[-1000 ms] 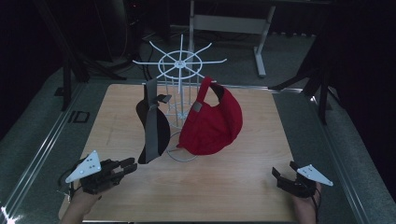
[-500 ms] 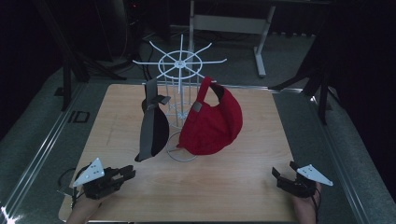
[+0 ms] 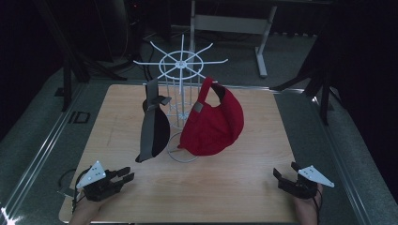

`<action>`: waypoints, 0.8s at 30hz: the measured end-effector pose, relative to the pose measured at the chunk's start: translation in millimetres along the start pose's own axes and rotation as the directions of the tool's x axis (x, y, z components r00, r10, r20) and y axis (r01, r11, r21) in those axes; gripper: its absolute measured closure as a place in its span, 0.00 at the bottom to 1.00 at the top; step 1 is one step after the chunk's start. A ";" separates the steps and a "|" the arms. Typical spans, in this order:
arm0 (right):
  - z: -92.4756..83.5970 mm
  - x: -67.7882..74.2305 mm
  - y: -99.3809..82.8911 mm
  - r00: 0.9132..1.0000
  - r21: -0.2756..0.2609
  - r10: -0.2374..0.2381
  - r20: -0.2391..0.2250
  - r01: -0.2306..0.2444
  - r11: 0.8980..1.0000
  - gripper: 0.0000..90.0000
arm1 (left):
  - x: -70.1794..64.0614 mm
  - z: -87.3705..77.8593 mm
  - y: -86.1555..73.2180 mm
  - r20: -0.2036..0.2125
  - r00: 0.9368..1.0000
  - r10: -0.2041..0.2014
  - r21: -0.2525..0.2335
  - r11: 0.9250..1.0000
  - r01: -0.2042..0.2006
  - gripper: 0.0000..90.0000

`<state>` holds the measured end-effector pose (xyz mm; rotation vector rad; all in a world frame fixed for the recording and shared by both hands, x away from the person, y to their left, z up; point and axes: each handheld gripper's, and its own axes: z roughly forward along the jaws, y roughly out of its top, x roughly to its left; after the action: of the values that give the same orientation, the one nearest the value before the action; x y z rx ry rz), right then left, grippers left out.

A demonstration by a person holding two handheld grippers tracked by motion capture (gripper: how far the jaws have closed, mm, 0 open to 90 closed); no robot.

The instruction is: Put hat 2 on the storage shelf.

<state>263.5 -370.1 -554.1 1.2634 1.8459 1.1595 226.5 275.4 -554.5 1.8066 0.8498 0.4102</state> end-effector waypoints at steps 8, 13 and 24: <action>0.1 0.2 0.0 1.000 0.000 0.000 0.002 0.000 1.000 0.20 | 3.6 1.5 -3.7 -0.024 0.996 -0.083 0.012 0.996 0.083 0.57; 0.3 0.2 0.1 1.000 0.002 0.000 0.002 0.000 1.000 0.20 | 2.5 2.0 -4.9 -0.076 0.994 -0.077 -0.001 0.997 0.077 0.37; 0.6 0.9 0.2 1.000 0.006 -0.007 0.003 0.007 1.000 0.20 | -0.7 7.2 -6.2 -0.158 0.986 -0.061 0.005 0.998 0.062 0.09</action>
<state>263.8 -369.1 -554.2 1.2608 1.8513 1.1481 228.3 271.2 -563.0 1.7688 1.0161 0.5155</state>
